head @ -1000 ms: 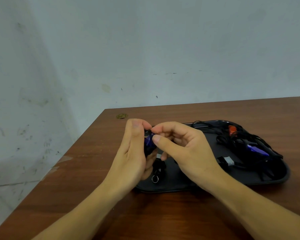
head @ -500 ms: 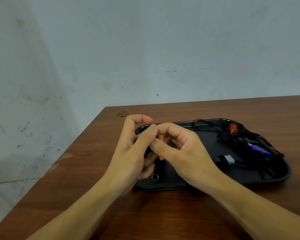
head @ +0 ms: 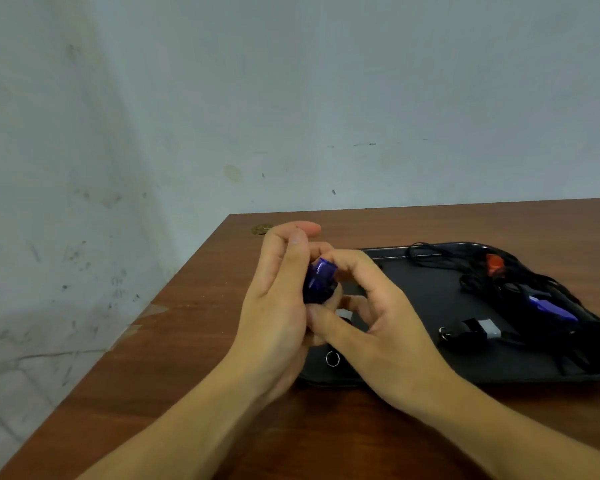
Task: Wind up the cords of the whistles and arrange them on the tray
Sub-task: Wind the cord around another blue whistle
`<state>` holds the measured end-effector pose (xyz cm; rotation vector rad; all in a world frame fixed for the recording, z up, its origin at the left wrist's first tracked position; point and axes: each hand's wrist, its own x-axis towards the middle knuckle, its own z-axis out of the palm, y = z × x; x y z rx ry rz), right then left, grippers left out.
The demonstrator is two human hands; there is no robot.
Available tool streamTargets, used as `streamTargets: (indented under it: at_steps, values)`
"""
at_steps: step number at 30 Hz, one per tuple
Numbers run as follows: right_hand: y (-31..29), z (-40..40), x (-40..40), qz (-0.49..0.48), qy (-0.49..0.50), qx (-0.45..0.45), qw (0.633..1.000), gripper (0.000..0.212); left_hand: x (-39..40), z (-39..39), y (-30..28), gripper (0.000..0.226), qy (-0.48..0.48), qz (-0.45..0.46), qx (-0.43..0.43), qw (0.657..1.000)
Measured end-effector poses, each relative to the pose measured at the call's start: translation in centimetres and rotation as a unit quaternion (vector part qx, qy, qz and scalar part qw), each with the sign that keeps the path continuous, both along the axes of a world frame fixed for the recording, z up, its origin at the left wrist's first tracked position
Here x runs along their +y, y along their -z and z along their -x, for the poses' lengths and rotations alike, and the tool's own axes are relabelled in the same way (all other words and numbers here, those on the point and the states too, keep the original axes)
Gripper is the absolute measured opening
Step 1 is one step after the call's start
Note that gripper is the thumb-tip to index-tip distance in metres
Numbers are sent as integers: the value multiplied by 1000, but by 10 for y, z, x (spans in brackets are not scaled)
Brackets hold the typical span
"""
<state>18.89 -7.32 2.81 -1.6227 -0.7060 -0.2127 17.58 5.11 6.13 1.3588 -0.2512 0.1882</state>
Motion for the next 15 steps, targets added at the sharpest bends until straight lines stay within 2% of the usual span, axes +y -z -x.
streamTargets:
  at_steps: [2, 5, 9, 12, 15]
  values:
    - [-1, 2, 0, -1, 9, -25, 1000, 28, 1, 1, 0, 28, 2, -38, -3, 999]
    - [-8, 0, -4, -6, 69, -77, 995, 24, 2, 0, 4, 41, -3, -126, -59, 990]
    - [-10, -6, -12, 1, 151, -131, 980, 30, 0, -2, 7, 27, -23, -221, -127, 967]
    - [-10, -7, -14, 15, 168, -125, 978, 25, -3, -1, 6, 28, -17, -221, -118, 968]
    - [-8, -8, -17, 31, 162, -113, 980, 27, -3, -1, 5, 43, -25, -215, -95, 972]
